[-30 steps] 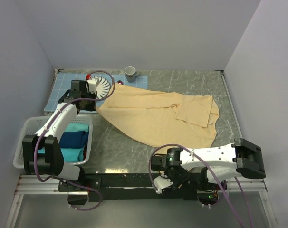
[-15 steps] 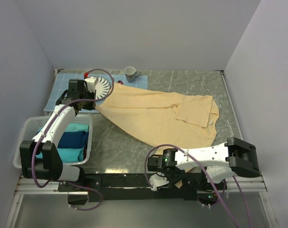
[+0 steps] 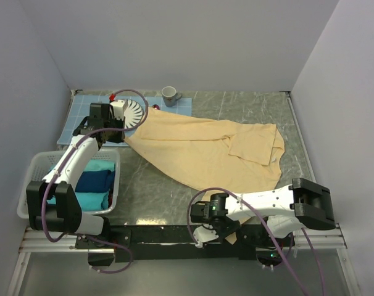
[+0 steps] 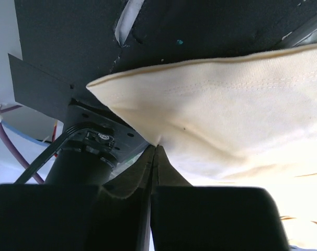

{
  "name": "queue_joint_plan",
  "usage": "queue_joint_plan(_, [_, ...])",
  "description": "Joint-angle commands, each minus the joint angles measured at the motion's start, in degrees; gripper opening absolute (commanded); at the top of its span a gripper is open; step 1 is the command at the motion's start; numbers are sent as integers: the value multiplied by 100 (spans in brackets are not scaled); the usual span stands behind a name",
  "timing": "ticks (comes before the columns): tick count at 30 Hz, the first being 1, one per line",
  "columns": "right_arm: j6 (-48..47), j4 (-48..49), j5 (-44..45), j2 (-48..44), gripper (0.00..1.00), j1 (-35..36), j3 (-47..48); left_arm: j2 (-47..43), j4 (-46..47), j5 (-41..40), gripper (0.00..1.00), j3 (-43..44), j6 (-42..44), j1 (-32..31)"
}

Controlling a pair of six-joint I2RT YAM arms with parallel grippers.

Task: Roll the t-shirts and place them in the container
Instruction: Fold the T-shirt at the center of the board.

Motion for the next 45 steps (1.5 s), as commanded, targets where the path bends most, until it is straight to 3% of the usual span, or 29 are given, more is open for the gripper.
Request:
queue_joint_plan(1, [203, 68, 18, -85, 0, -9, 220, 2, 83, 100, 6, 140, -22, 23])
queue_joint_plan(10, [1345, -274, 483, -1200, 0, -474, 588, -218, -170, 74, 4, -45, 14, 23])
queue_joint_plan(14, [960, -441, 676, -1710, 0, -1911, 651, -245, -470, -14, 3, -10, 75, 23])
queue_joint_plan(20, [1081, -494, 967, -2686, 0, -2258, 388, -297, -619, 127, 1, -212, 40, 14])
queue_joint_plan(25, [1074, -433, 1020, -3301, 0, -3319, 186, -157, -822, 231, 1, -116, 49, 14])
queue_joint_plan(30, [1117, -371, 1090, -3741, 0, -3901, 220, 598, -1041, 241, 1, 271, 31, -39])
queue_joint_plan(38, [1206, 6, 1195, -3988, 0, -5245, 598, 2012, -1411, 74, 1, 1650, 40, -39])
queue_joint_plan(45, [1188, 551, 1433, -4058, 0, -6089, 616, 2690, -1692, 12, 1, 2512, 101, -48])
